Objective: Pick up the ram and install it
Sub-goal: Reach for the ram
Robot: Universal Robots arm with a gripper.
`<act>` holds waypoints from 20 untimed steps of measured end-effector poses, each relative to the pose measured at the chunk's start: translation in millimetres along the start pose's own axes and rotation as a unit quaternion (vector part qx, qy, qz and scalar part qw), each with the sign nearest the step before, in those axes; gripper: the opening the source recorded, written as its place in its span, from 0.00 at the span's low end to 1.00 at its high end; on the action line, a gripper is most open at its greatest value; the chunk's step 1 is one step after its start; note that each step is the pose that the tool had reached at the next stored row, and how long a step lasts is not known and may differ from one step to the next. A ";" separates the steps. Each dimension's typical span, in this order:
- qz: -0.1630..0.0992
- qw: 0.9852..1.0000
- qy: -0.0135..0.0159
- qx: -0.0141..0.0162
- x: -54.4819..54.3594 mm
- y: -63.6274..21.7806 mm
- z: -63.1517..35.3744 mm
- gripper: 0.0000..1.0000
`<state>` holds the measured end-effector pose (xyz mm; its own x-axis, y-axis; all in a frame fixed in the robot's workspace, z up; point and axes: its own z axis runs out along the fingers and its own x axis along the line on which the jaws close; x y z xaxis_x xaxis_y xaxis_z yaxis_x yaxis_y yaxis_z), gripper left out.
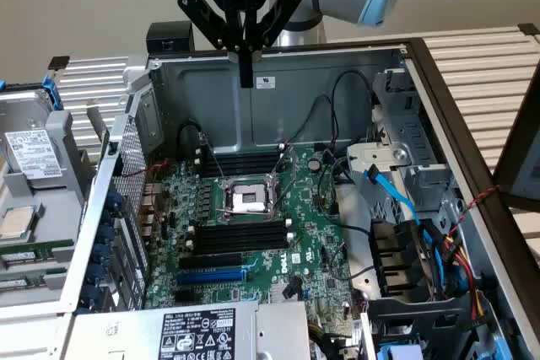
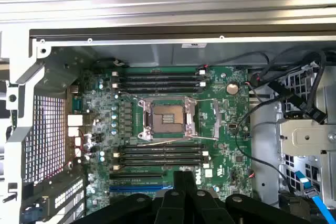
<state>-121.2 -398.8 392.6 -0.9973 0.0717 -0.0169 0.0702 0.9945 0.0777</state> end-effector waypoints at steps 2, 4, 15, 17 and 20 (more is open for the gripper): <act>0.000 1.000 0.000 0.000 0.0 0.0 0.0 0.11; 0.000 1.000 0.000 0.000 0.0 0.0 0.0 0.11; 0.000 1.000 0.005 -0.001 30.2 -1.9 1.1 0.11; 0.000 1.000 0.005 -0.001 39.2 -2.5 1.6 0.11; 0.000 1.000 0.005 -0.001 53.0 -3.4 3.1 0.11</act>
<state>-174.2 -398.1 388.3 -0.9974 0.0718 -0.0078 0.0710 0.9944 0.0788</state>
